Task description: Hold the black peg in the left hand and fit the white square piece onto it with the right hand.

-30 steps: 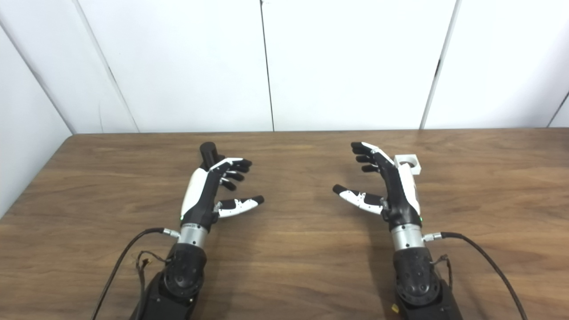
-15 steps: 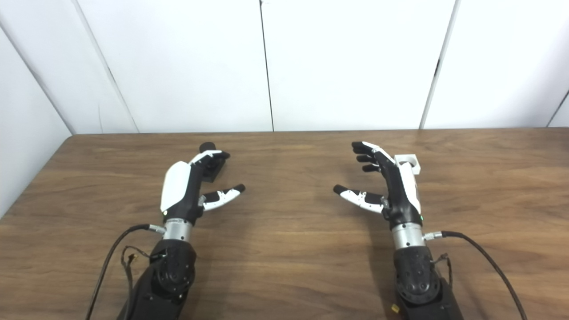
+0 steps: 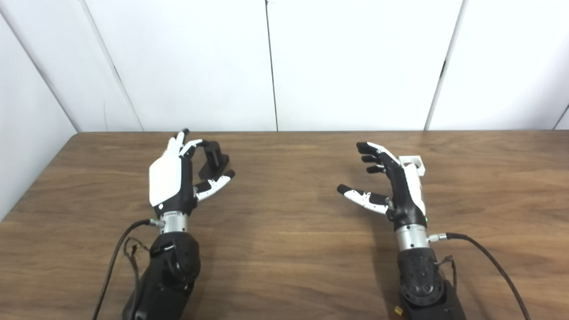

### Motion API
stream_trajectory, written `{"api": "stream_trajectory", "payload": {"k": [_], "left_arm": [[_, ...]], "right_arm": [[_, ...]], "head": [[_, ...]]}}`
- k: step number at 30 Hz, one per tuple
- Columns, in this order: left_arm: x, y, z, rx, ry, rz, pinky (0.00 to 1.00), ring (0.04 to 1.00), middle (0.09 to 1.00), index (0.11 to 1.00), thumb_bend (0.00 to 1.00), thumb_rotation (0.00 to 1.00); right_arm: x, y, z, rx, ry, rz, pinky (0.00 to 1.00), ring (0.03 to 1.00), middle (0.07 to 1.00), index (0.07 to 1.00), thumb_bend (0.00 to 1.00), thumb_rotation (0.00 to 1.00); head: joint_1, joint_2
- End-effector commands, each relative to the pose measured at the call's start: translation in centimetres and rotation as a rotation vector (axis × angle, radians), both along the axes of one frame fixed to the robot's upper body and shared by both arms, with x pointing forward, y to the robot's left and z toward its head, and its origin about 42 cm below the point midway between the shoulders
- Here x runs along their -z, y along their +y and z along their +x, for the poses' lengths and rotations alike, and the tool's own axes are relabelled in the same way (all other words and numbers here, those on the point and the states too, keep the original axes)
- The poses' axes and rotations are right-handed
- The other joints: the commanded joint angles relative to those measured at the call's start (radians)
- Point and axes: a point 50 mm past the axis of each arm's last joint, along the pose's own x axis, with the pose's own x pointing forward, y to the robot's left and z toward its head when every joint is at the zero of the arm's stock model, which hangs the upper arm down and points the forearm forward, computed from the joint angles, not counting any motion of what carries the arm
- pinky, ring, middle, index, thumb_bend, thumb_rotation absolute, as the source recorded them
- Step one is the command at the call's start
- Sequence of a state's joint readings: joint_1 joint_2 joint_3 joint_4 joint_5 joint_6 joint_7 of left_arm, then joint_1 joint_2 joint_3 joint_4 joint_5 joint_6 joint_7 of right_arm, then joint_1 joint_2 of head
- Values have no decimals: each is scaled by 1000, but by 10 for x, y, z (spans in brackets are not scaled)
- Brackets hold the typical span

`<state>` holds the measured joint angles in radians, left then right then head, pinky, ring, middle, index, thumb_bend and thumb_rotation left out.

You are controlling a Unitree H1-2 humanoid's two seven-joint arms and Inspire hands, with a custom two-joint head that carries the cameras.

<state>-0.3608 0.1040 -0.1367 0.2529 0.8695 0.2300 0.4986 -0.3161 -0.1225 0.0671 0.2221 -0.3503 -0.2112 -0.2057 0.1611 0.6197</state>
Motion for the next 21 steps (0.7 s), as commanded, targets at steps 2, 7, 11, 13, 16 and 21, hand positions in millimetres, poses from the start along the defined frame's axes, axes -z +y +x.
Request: {"api": "stream_trajectory", "payload": {"k": [2,7,11,13,16,21], "left_arm": [[-23,3,18,-40,-77,38,1000,1000,1000,771,773,446],[-19,7,27,-73,-40,43,1000,1000,1000,810,812,469],[-15,9,35,-93,-5,43,1000,1000,1000,825,849,482],[-11,11,41,-105,21,47,1000,1000,1000,832,862,494],[-6,13,49,-124,62,53,1000,1000,1000,827,884,499],[4,16,61,-145,109,76,989,1000,1000,792,897,500]], "right_arm": [[-4,-5,1,1,-36,-6,648,737,771,756,714,128],[-6,-6,0,2,-41,-11,657,737,770,756,709,118],[-7,-6,-1,4,-45,-16,654,730,767,752,708,112],[-8,-6,-1,7,-41,-16,655,731,768,752,711,119],[-9,-6,-1,7,-36,-19,656,736,770,755,710,116],[-10,-6,-2,8,-40,-11,661,737,771,754,719,100]], "head": [[-1,1],[-5,2],[-10,5],[-13,7],[-17,7],[-21,10]]}}
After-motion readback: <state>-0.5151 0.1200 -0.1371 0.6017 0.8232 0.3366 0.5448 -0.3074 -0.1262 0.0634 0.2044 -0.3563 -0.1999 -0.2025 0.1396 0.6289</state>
